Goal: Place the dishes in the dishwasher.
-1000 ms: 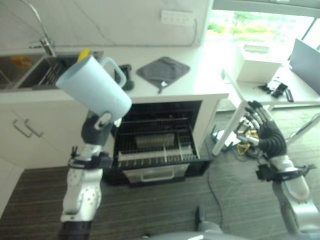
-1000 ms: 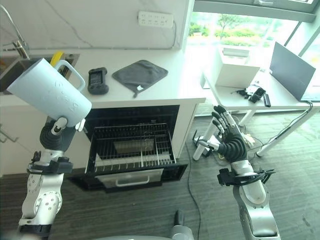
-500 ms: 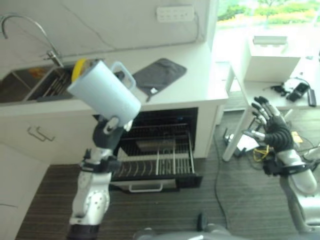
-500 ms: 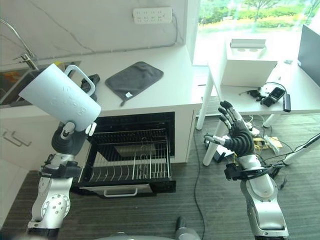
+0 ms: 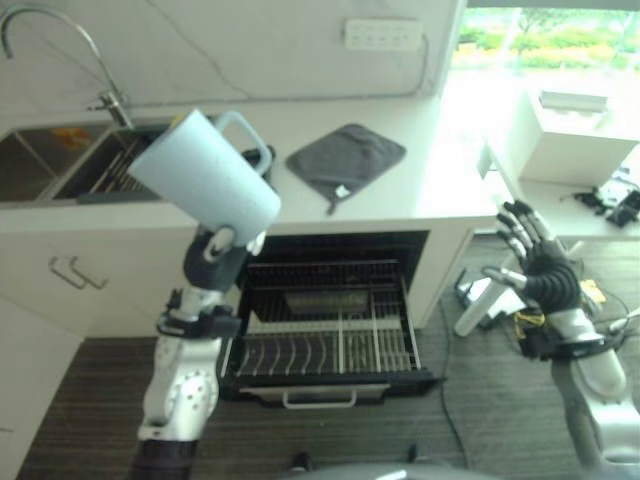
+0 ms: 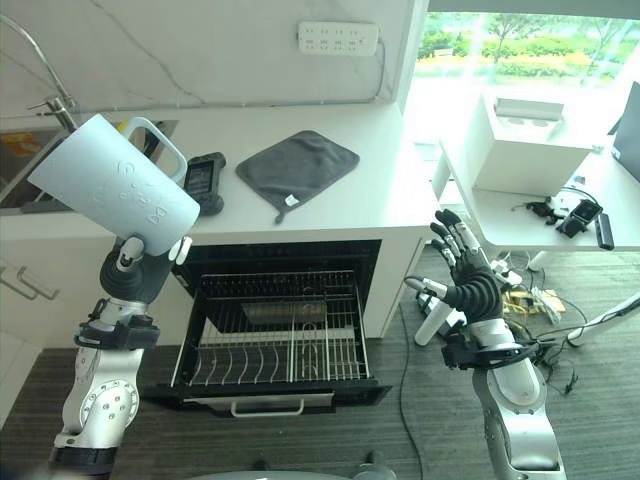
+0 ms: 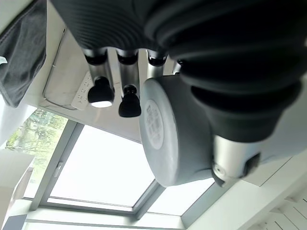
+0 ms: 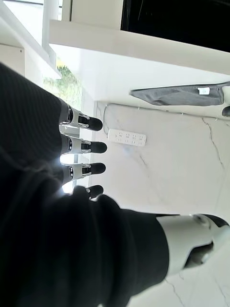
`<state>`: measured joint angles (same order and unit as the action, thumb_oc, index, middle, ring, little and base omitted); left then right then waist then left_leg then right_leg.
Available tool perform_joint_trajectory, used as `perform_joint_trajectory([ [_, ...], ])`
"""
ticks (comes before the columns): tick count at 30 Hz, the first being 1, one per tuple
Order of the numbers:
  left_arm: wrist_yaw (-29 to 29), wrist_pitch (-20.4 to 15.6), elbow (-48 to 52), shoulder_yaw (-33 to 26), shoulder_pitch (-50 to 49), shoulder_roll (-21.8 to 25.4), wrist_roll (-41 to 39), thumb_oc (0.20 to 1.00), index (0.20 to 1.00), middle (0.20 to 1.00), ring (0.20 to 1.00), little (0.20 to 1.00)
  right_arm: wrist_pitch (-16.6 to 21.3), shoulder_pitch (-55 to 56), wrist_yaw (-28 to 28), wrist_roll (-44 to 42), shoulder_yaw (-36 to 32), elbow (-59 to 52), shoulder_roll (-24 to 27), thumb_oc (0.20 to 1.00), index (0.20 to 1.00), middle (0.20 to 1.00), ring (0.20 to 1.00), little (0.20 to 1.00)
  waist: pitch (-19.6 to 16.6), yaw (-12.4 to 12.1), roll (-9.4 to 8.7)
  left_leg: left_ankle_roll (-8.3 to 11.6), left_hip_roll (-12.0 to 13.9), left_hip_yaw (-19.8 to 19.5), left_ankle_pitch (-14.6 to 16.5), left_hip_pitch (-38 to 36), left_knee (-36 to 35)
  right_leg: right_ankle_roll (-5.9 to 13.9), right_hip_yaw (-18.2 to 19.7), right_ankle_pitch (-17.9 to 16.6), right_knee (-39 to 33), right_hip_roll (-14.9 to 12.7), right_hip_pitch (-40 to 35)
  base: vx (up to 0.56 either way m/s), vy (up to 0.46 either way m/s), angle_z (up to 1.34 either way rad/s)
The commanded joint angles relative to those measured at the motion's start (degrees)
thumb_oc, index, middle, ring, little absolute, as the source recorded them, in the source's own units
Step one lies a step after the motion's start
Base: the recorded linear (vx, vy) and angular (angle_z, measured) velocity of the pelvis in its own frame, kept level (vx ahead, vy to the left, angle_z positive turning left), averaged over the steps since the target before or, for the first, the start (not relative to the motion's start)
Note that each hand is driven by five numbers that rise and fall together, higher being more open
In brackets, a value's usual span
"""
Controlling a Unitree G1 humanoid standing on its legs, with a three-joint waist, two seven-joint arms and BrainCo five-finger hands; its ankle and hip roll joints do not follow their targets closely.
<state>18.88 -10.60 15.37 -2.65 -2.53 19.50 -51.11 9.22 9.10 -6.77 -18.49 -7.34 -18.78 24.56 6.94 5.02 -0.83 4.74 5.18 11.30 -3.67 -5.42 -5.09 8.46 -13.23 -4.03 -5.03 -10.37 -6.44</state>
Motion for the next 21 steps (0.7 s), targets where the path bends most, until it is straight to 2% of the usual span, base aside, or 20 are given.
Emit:
perform_joint_trajectory([
  [1, 1.09, -1.98, 3.61, -2.94, 1.51, 2.25, -1.47, 0.2, 0.2, 0.2, 0.2, 0.2, 2.41, -2.43, 1.2, 0.56, -1.1, -3.82, 0.99, 1.0, 1.0, 1.0, 1.0, 1.0, -1.73, 0.0, -0.29, 0.82, 4.04, 0.39, 3.41, -1.69, 0.09, 1.43, 0.5, -0.26, 0.03, -0.87, 1.26, -0.01, -0.003, -0.04],
  [18, 0.43, -1.89, 4.27, -2.6, 2.03, 2.33, -1.96, 0.2, 0.2, 0.2, 0.2, 0.2, 1.83, -3.14, 1.95, 1.38, -0.4, -3.71, 1.59, 1.0, 1.0, 1.0, 1.0, 1.0, -2.54, -0.02, -0.01, 0.99, 4.25, 1.42, 3.27, -1.94, 0.09, 1.28, 1.2, 0.45, 0.03, -0.22, 0.82, -0.01, -0.002, -0.02],
  [19, -1.95, -8.73, 5.25, -0.34, 1.63, 3.52, 3.24, 0.2, 0.2, 0.2, 0.2, 0.2, 5.28, -3.63, 2.13, -1.71, 3.28, -3.68, 2.4, 1.0, 1.0, 1.0, 1.0, 1.0, -1.69, -0.35, 0.25, 0.18, 1.69, -0.33, 3.08, -1.6, 0.09, -1.1, 4.18, 1.9, 0.03, 4.66, 0.22, 0.01, 0.056, -0.01],
  [21, -1.46, -9.21, 4.98, -0.83, 1.05, 3.19, 2.72, 0.2, 0.2, 0.2, 0.2, 0.2, 5.69, -2.92, 0.15, -1.67, 3.88, -3.91, 1.67, 1.0, 1.0, 1.0, 1.0, 1.0, -2.0, -0.2, 0.49, 0.13, 1.77, -0.61, 2.92, -1.46, 0.09, -1.35, 4.73, 2.08, 0.03, 4.96, 0.23, 0.04, 0.093, -0.04],
])
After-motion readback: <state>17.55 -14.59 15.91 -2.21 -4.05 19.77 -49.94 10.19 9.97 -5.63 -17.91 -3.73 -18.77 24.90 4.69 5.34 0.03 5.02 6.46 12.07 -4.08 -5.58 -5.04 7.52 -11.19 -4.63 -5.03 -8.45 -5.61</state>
